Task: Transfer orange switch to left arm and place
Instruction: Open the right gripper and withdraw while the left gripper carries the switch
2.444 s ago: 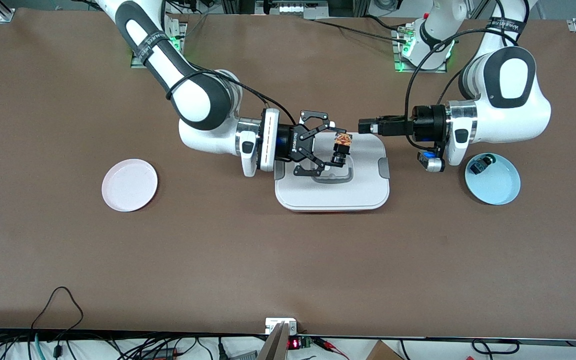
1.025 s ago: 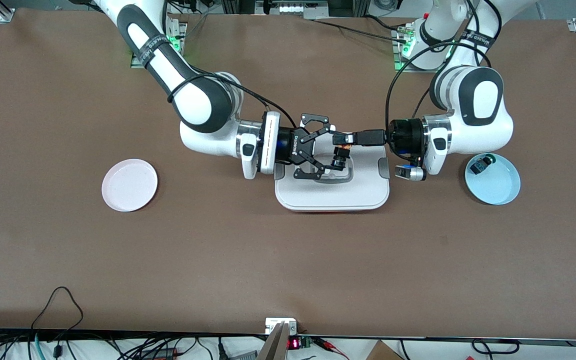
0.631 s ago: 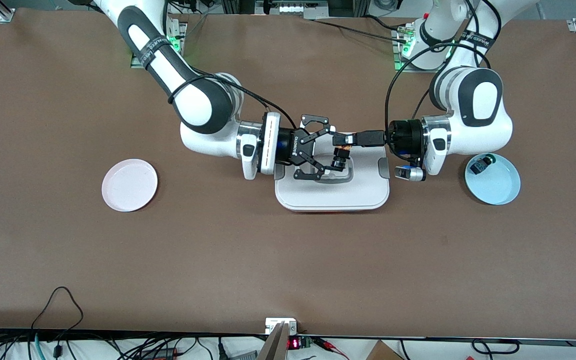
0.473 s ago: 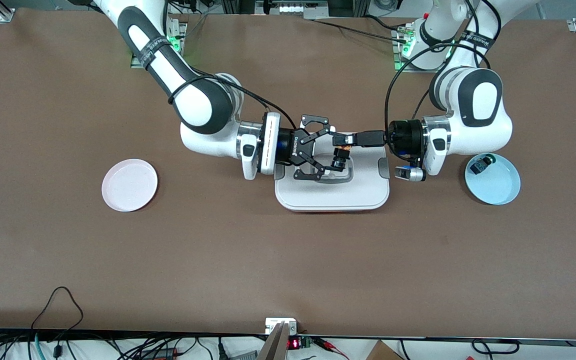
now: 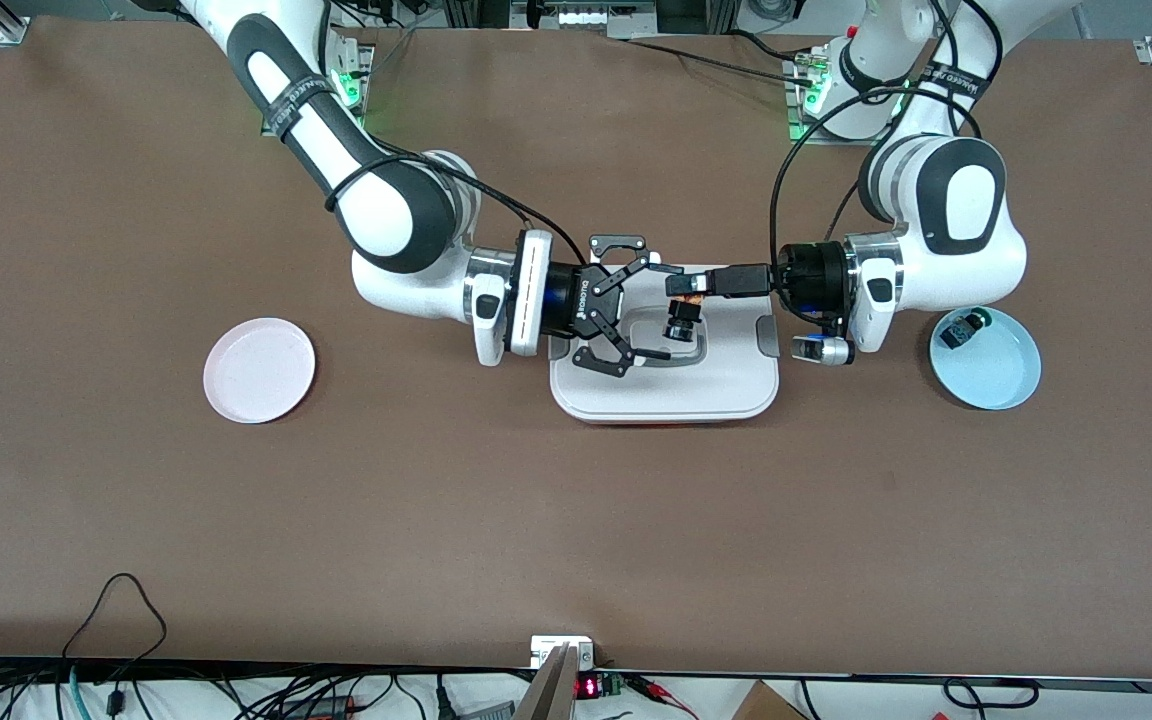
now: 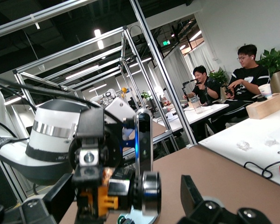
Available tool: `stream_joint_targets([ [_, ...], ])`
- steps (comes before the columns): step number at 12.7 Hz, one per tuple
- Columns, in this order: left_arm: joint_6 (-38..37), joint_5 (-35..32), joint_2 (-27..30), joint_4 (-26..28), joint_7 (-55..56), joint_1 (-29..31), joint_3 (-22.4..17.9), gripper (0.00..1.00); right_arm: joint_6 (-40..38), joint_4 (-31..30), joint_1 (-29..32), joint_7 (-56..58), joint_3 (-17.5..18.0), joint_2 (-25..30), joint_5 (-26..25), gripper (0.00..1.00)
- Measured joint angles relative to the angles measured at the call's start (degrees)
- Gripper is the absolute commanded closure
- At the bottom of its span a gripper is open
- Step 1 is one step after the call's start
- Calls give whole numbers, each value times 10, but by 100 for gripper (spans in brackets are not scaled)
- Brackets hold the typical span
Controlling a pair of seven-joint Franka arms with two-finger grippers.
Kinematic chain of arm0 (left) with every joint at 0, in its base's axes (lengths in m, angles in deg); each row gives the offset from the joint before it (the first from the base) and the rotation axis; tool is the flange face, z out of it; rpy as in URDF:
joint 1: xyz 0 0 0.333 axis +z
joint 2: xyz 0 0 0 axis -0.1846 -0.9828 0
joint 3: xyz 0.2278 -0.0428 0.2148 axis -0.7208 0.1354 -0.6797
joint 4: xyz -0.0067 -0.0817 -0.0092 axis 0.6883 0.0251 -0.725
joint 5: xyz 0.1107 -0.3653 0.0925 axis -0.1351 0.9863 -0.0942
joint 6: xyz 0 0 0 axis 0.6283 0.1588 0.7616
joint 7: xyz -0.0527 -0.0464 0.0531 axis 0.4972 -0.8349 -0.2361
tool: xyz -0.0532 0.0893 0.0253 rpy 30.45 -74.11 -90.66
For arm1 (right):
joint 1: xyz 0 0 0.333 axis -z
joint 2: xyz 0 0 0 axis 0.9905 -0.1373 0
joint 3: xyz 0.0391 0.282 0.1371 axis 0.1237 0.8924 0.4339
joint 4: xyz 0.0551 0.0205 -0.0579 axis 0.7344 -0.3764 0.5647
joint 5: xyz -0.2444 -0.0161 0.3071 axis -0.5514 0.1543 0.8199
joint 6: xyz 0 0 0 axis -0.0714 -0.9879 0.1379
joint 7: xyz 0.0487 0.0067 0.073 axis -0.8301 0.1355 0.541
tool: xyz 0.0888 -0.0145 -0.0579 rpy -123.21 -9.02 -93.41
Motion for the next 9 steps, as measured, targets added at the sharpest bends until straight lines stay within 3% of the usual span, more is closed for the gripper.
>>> stream_joint_targets([
  [2, 9, -24, -2, -2, -15, 2, -2, 83, -7, 3, 16, 0, 0, 0, -1, 0],
  [3, 8, -66, -2, -4, -20, 5, -2, 83, -22, 3, 31, 0, -1, 0, -4, 0],
  [9, -45, -426, -2, -64, -24, 52, -7, 85, -179, 1, 152, -12, -7, -3, -129, 0],
])
